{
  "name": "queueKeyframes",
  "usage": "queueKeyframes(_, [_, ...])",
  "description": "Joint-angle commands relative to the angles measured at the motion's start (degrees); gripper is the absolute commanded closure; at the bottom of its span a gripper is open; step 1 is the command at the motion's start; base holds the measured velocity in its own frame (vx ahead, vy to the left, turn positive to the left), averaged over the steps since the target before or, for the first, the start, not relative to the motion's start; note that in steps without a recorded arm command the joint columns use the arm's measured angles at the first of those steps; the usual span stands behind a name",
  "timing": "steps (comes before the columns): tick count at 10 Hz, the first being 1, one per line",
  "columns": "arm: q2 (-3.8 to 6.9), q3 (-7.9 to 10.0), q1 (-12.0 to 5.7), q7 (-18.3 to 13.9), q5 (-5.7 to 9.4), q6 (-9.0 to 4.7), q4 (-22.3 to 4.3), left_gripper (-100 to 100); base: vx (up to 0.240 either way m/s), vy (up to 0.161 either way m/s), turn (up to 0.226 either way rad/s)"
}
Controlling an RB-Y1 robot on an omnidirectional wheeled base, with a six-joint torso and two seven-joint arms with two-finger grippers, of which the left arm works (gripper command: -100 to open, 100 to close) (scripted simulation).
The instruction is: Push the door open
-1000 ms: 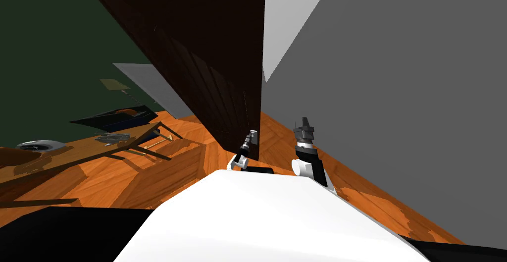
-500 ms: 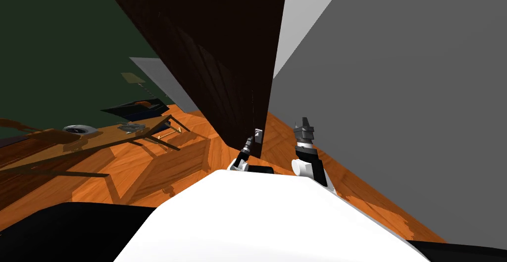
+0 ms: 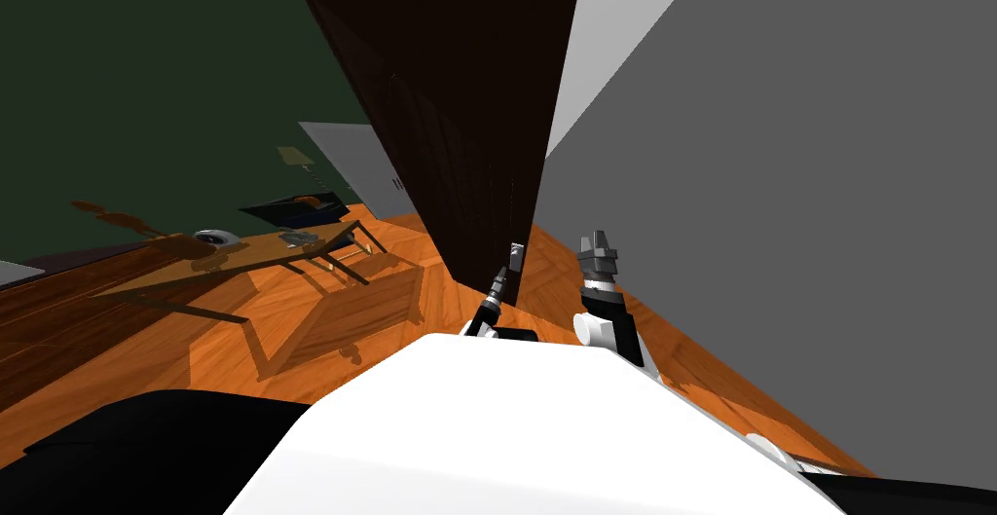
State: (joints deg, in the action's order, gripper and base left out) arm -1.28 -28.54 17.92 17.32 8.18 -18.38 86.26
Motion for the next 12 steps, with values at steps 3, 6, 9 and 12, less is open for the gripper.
queueKeyframes(3, [2.52, 0.37, -0.74, 0.0, -0.03, 0.23, -0.3, -100, 0.060, -0.039, -0.008])
queueKeyframes(6, [1.94, 0.99, -1.82, -0.1, -0.08, 0.54, -0.8, -100, 0.236, -0.096, -0.009])
queueKeyframes(9, [0.01, 1.28, -2.37, 0.0, -0.12, 0.69, -1.2, -100, 0.164, -0.079, -0.004])
queueKeyframes(12, [0.01, 1.28, -2.37, 0.0, -0.12, 0.69, -1.2, 100, -0.019, 0.009, -0.005])
